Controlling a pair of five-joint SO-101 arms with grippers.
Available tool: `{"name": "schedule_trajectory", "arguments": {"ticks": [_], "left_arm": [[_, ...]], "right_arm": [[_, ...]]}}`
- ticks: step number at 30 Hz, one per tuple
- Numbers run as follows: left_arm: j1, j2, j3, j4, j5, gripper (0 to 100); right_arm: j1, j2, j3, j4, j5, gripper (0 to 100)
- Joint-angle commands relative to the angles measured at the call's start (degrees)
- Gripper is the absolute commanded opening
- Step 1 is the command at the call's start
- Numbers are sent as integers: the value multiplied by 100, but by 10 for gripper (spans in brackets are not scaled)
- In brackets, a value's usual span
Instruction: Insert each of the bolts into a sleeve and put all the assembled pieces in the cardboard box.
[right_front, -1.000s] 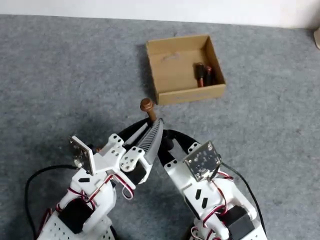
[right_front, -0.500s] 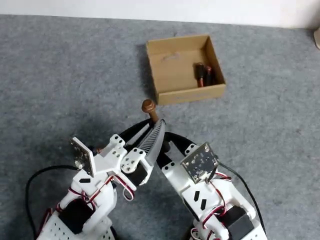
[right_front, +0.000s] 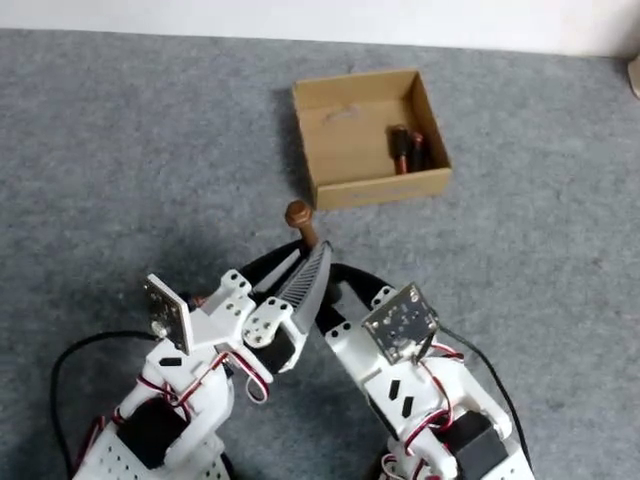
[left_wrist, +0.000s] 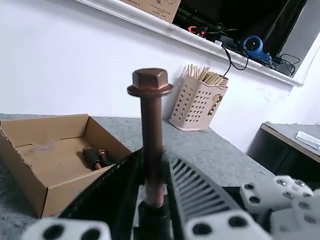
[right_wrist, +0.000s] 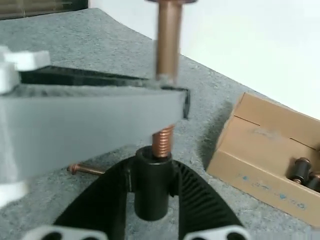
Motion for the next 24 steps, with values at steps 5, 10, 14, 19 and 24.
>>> {"name": "schedule_trajectory", "arguments": {"ticks": [5, 10, 14, 19, 24], "left_arm": [[198, -4, -48, 35, 9, 6], [453, 4, 4, 53, 9, 6], [400, 4, -40, 167, 0, 6], [330, -4, -48, 176, 9, 88], [374, 4, -92, 466, 18, 227]], "right_arm": [[163, -40, -84, -215, 105, 5], [145, -40, -84, -215, 105, 5], [145, -40, -84, -215, 114, 5], [145, -40, -84, -215, 132, 5], [154, -40, -84, -207, 132, 5]]}}
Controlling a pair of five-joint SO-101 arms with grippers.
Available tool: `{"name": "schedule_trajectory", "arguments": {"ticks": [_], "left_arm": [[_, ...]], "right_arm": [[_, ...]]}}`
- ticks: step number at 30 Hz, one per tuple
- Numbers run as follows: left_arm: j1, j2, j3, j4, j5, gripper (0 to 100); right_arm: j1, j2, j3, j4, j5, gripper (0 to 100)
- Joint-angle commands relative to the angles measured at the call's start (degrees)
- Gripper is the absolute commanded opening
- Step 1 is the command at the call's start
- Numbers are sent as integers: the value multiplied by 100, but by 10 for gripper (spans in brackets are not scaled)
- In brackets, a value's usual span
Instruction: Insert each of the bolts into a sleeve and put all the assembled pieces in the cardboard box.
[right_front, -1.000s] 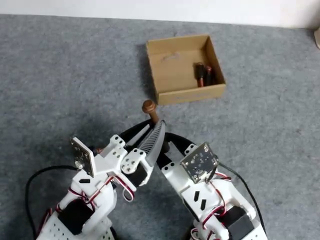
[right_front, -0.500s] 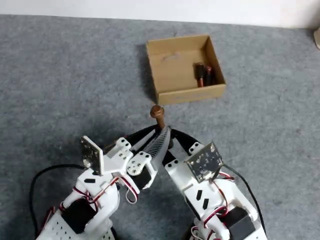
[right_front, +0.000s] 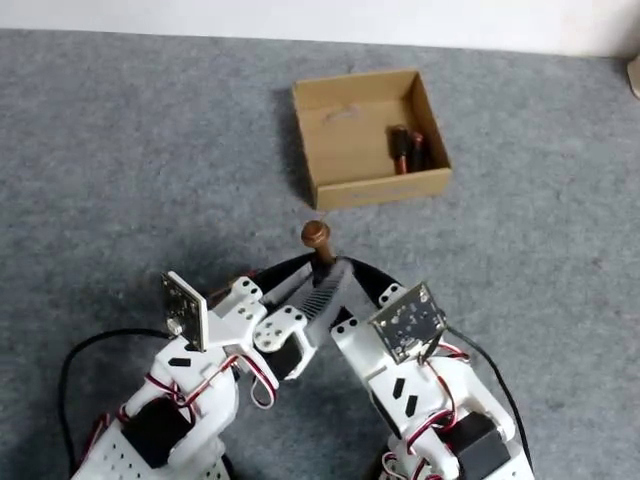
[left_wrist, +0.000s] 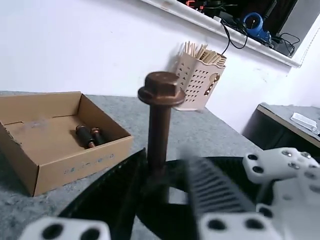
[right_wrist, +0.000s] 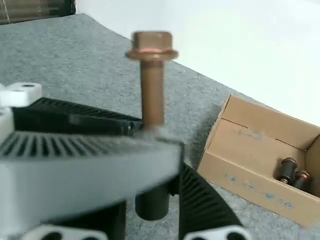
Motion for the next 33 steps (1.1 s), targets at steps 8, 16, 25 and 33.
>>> {"name": "schedule_trajectory", "arguments": {"ticks": [8, 16, 25, 33], "left_arm": [[119, -22, -303, 413, 53, 227], [-92, -22, -303, 396, 35, 227], [-743, -13, -303, 387, 53, 227], [-769, -13, -303, 387, 44, 227]], "right_arm": [[57, -31, -84, -198, 79, 5], [57, -31, -84, -189, 79, 5], [48, -31, -84, -180, 79, 5], [48, -31, -84, -180, 79, 5]]}}
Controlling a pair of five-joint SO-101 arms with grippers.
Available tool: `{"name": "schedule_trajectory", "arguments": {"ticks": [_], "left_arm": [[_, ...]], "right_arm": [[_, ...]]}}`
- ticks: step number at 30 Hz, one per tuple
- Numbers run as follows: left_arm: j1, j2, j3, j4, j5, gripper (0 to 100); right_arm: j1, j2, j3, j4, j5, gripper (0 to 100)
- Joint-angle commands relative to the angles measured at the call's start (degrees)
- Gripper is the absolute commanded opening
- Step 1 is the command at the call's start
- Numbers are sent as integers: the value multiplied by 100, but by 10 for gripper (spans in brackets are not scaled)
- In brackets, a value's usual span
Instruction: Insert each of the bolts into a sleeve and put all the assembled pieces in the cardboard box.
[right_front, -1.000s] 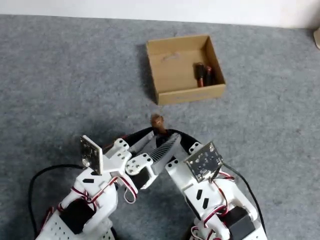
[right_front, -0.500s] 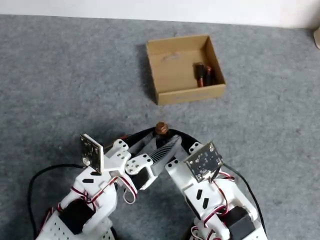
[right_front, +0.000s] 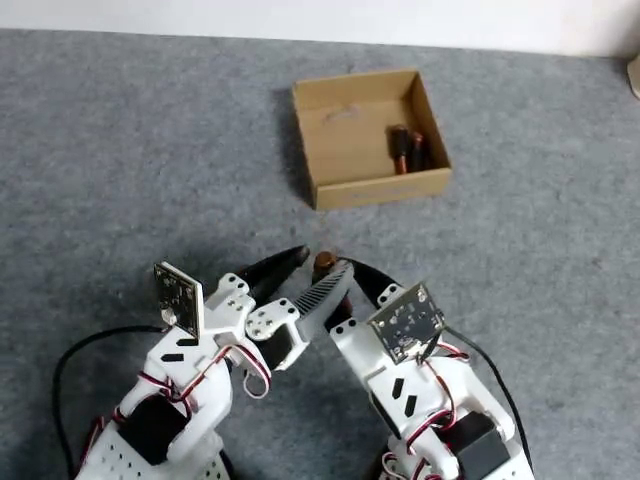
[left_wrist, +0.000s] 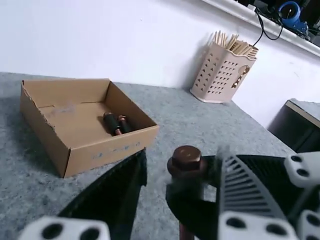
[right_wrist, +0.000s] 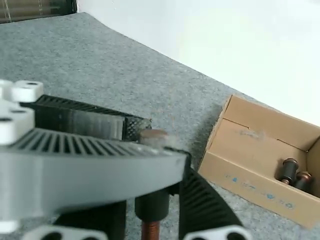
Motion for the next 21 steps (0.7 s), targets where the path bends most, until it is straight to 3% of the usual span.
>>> {"name": "schedule_trajectory", "arguments": {"ticks": [1, 5, 10, 21], "left_arm": [[-92, -13, -233, 0, 53, 227], [391, -31, -505, 44, 545, 227], [681, -40, -655, 299, 501, 227], [-470, -57, -681, 290, 545, 227]], "right_arm": [[66, -40, -84, -180, 62, 5], [57, -40, -48, -207, 62, 5], [57, -31, -40, -207, 70, 5], [57, -31, -40, -207, 70, 5]]}}
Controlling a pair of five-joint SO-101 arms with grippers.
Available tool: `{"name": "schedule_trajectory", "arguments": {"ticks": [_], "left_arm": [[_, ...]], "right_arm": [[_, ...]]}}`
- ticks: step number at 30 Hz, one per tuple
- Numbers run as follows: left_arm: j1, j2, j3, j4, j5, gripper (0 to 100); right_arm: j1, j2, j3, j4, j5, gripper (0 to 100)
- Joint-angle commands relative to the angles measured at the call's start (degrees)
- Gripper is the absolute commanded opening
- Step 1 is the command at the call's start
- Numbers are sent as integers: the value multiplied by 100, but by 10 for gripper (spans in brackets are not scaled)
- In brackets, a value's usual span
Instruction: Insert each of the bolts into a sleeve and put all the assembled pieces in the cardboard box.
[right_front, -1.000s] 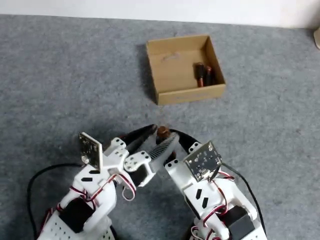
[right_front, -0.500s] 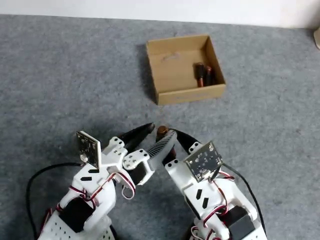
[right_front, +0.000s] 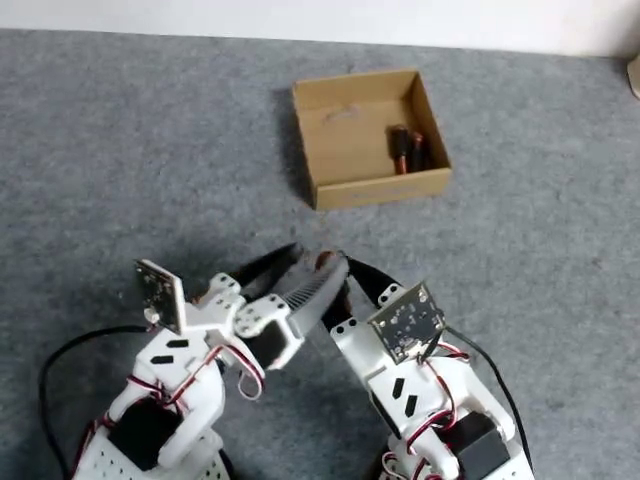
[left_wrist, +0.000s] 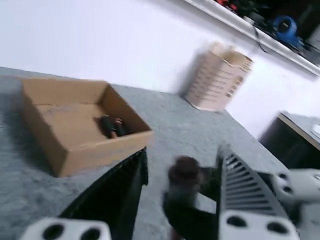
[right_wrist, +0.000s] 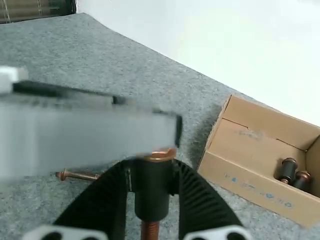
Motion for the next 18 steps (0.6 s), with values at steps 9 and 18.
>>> {"name": "schedule_trajectory", "arguments": {"ticks": [9, 18], "left_arm": [[-1024, -40, -259, -325, 624, 227], [-1657, -4, -268, -334, 615, 227]], "right_arm": [[40, -31, -40, -207, 70, 5], [75, -13, 84, -338, 79, 5]]}}
